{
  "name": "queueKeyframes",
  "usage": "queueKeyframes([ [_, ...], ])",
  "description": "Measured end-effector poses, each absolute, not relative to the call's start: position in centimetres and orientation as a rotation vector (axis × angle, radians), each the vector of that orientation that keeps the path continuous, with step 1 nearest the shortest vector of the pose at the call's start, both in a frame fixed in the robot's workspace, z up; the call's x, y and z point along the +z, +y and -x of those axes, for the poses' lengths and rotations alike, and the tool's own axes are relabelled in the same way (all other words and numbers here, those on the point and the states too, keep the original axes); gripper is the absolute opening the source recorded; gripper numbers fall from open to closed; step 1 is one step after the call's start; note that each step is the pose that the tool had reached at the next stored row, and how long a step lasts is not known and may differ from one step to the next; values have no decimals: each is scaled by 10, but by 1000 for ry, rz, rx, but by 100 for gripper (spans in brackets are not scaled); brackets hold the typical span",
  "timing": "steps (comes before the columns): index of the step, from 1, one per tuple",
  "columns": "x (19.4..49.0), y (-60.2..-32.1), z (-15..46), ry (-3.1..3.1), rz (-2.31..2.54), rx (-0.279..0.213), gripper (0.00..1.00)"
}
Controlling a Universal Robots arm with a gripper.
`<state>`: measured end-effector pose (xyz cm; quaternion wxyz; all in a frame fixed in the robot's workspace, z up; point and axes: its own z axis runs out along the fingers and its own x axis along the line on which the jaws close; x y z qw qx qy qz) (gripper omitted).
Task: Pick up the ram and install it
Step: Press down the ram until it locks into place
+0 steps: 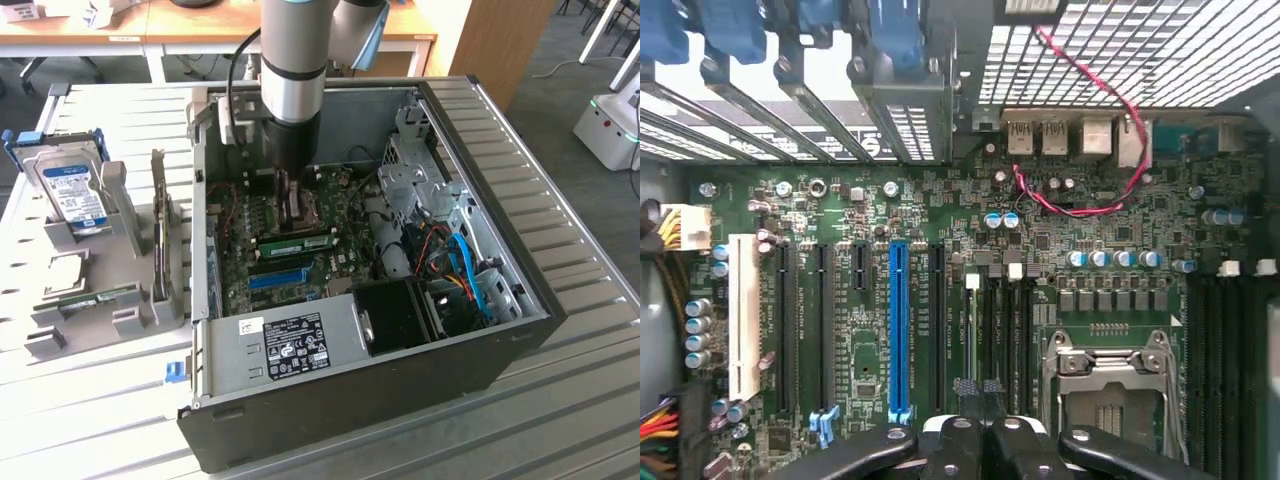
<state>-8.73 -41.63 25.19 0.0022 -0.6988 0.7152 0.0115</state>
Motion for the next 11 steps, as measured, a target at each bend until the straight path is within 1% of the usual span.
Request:
queueKeyframes([
  [11, 279, -416, 87, 2244, 2192, 36, 11],
])
